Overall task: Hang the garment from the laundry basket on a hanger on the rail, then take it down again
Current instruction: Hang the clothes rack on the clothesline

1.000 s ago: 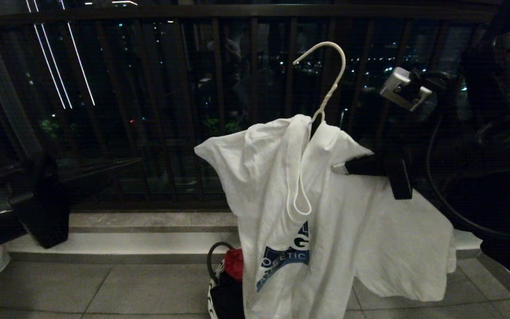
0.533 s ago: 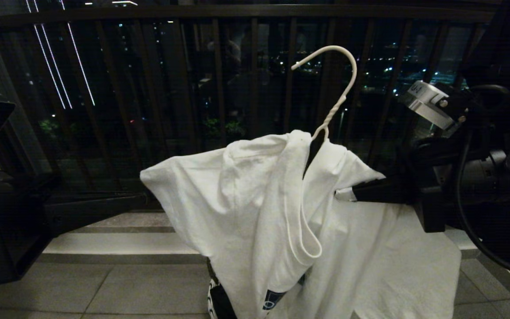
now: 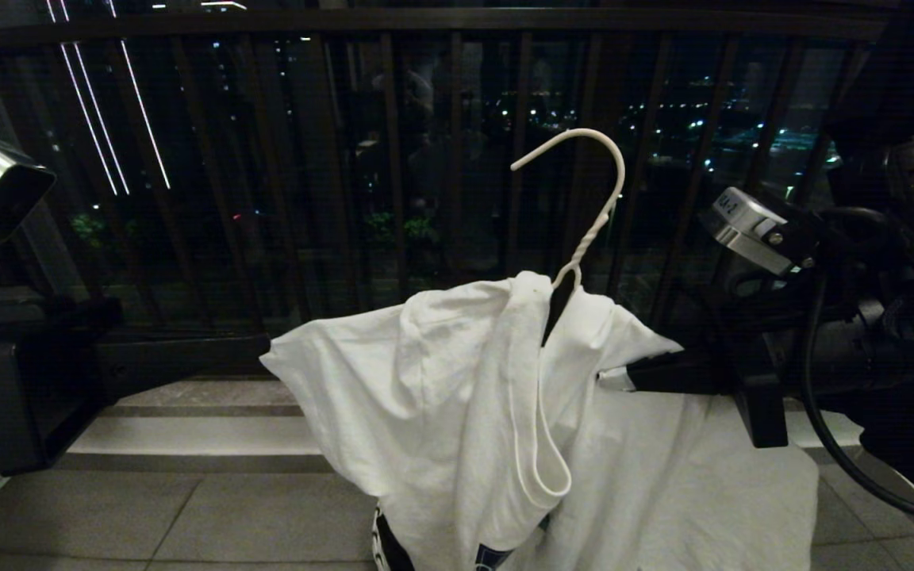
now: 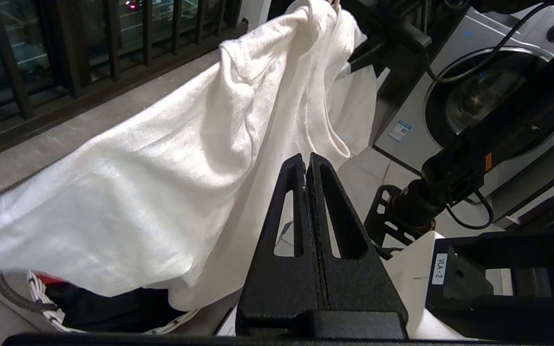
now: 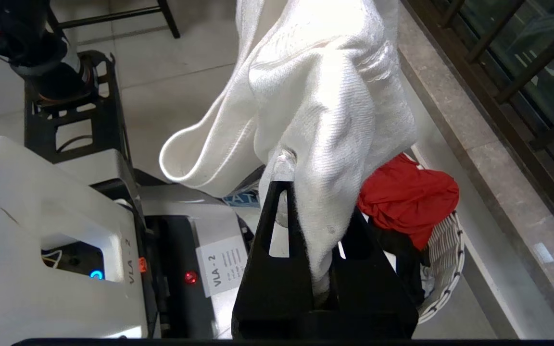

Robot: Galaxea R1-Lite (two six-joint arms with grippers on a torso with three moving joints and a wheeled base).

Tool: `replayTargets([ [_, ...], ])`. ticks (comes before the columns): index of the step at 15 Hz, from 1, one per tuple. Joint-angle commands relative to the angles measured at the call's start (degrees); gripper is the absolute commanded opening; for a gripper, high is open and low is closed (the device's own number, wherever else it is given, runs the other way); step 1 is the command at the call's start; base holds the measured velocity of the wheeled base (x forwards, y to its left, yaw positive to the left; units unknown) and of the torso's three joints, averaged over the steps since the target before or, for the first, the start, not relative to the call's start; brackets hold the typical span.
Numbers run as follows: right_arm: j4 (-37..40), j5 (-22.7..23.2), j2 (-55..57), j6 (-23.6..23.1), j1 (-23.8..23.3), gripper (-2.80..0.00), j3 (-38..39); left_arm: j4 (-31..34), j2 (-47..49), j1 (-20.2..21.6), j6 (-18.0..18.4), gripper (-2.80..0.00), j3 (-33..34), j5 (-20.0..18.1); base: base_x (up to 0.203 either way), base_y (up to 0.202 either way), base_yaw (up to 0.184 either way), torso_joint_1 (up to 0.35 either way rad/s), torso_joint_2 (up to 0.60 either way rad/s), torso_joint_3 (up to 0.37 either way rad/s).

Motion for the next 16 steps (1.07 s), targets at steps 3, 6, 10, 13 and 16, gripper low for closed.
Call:
replayTargets([
  [3,0.14,0.34,0.36,-3.0,0.14,-2.8,0.92,-0.1,0.13,-0.04,-0.01,-2.8,-0.2,-0.27,0.0,0.0,0.0,0.0,0.0,0.0],
  [6,0.07,0.34,-0.17,-3.1,0.66,-2.8,1.53,-0.1,0.04,-0.04,-0.01,-2.8,-0.2,-0.3,0.0,0.0,0.0,0.0,0.0,0.0],
  [10,0.05,0.34,-0.43,-3.08,0.84,-2.8,1.71,-0.02,-0.53,-0.04,-0.01,-2.8,-0.11,-0.36,0.0,0.0,0.0,0.0,0.0,0.0],
  [13,0.05,0.42,-0.43,-3.17,0.84,-2.8,1.71,-0.02,-0.57,-0.04,-0.01,-2.8,-0.1,-0.36,0.0,0.0,0.0,0.0,0.0,0.0],
  [16,0.05,0.42,-0.42,-3.44,0.84,-2.8,1.71,-0.02,-0.75,-0.13,-0.01,-2.8,-0.02,-0.36,0.0,0.0,0.0,0.0,0.0,0.0],
])
